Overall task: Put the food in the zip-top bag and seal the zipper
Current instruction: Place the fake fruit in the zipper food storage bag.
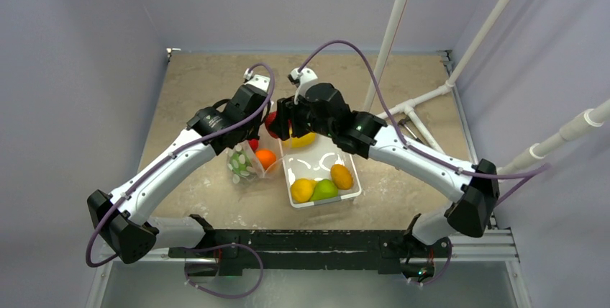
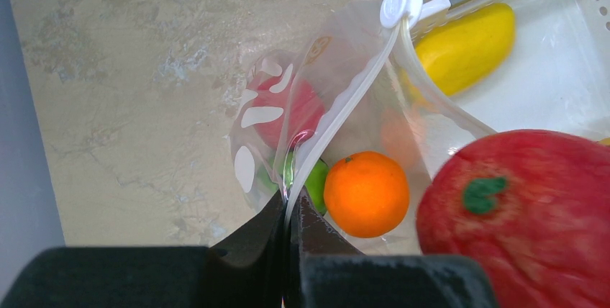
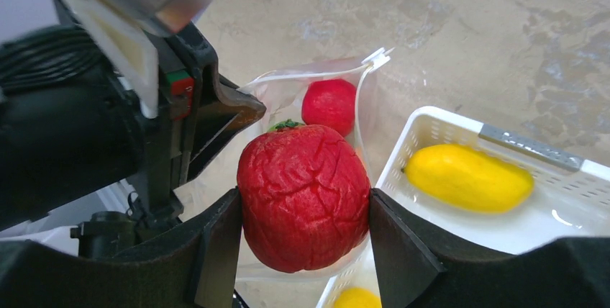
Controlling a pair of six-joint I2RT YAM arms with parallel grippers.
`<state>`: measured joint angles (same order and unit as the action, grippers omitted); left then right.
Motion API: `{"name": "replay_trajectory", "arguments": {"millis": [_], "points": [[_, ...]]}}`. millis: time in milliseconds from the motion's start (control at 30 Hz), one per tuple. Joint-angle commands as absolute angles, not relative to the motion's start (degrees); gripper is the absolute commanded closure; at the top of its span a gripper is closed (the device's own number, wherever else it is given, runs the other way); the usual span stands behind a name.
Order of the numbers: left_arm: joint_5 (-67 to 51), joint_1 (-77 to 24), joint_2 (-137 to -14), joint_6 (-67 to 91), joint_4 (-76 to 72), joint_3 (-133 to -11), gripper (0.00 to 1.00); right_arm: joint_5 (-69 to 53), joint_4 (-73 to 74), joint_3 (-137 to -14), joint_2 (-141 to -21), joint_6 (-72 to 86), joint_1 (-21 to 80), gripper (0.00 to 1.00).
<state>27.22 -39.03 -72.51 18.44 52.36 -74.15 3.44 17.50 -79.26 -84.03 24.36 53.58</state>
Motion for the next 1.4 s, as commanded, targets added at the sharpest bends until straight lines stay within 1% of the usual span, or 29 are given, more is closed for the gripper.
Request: {"name": "replay_trajectory", "arguments": {"millis": [0,67,267,367,467,533,1033,1233,1367], "points": [[27.0,-39.1,-71.2,18.8,51.4,-74.2,1.0,3.2,14.1,-81.3,-86.8,23.6,54.3,0.58],[26.9,-39.1,-71.2,18.9,51.4,-74.2,1.0,3.2,12.6,-80.8,-87.7,23.6,54.3,0.51],[26.7,-39.1,-71.0,19.1,51.6,-74.3,1.0,2.9,10.0,-80.3,-89.6,23.6,54.3,0.24],[26.7,-39.1,-70.9,19.2,51.6,-74.1,1.0,3.5,9.6,-80.1,-89.4,23.5,54.3,0.14],[26.8,-39.1,-70.9,19.2,51.6,-73.9,1.0,3.9,9.6,-79.6,-88.6,23.8,54.3,0.08],[26.9,-39.1,-70.8,19.3,51.6,-73.8,1.0,2.8,9.8,-79.1,-87.5,24.2,54.3,0.02],[27.1,-39.1,-70.8,19.2,51.2,-73.6,1.0,9.1,13.1,-73.3,-77.0,27.1,54.1,0.01],[27.2,-39.1,-71.0,19.2,51.1,-73.6,1.0,9.6,15.2,-68.9,-72.1,29.3,54.0,0.01],[27.2,-39.1,-71.2,19.1,50.9,-73.7,1.0,9.3,19.2,-66.7,-70.6,30.9,53.9,0.01]]}}
